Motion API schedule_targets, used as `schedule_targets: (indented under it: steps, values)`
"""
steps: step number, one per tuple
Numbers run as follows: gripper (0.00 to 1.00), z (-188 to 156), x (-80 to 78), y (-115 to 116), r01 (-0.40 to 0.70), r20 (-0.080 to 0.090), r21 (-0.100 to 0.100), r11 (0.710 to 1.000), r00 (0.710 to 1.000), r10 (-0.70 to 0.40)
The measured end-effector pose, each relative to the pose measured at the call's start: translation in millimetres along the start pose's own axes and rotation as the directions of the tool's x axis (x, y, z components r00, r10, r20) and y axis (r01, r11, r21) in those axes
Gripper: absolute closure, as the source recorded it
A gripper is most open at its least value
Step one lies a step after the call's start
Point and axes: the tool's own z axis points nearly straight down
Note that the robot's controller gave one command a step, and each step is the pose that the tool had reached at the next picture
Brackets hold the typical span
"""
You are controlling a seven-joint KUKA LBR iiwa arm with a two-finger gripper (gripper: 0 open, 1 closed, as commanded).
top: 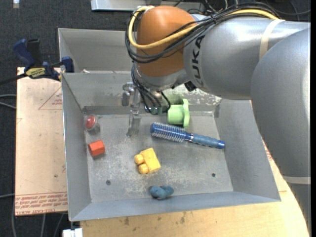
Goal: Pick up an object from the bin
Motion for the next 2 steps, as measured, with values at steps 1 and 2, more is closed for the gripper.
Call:
schedule_targets:
  steps: [1, 2]
  values:
    - [0.00, 66.2, 32.2, -88.7, -0.074, -0.001, 0.004, 0.997, 0.997, 0.074]
    - [0.00, 129.3, 102.4, -109.2, -0.018, -0.004, 0.002, 1.000, 1.000, 0.018]
